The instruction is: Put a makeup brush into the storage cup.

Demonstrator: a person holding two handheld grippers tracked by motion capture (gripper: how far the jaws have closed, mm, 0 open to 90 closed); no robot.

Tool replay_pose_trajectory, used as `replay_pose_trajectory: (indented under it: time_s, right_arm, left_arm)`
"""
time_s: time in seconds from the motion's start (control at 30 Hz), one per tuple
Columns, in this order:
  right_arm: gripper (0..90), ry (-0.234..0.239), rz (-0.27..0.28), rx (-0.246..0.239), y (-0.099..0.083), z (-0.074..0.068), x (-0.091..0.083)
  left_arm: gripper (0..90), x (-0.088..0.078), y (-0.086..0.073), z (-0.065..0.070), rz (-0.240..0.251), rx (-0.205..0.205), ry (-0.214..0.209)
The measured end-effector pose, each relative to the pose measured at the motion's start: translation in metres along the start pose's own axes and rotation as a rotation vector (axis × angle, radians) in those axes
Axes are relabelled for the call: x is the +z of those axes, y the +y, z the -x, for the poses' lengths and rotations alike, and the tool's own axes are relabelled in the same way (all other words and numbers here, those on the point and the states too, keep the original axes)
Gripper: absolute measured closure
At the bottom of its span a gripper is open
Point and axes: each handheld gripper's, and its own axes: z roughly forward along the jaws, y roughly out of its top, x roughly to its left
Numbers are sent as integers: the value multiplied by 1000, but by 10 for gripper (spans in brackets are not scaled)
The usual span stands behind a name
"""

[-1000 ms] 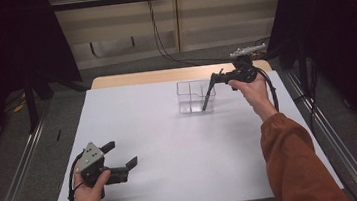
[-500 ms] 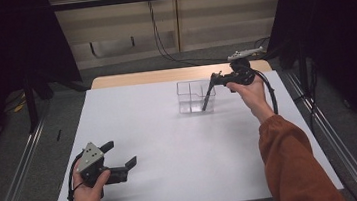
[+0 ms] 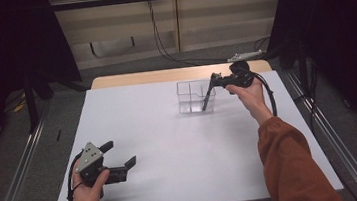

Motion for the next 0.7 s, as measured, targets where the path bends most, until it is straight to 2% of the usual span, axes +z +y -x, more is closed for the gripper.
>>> replay_pose_trajectory:
  time_s: [0.33, 0.7]
  right_arm:
    - [807, -8, 35, 21, -9, 5, -1]
    - [699, -16, 74, 41, -14, 6, -3]
  left_arm:
    - [31, 1, 0, 0, -2, 3, -7]
    - [31, 0, 0, 0, 0, 6, -8]
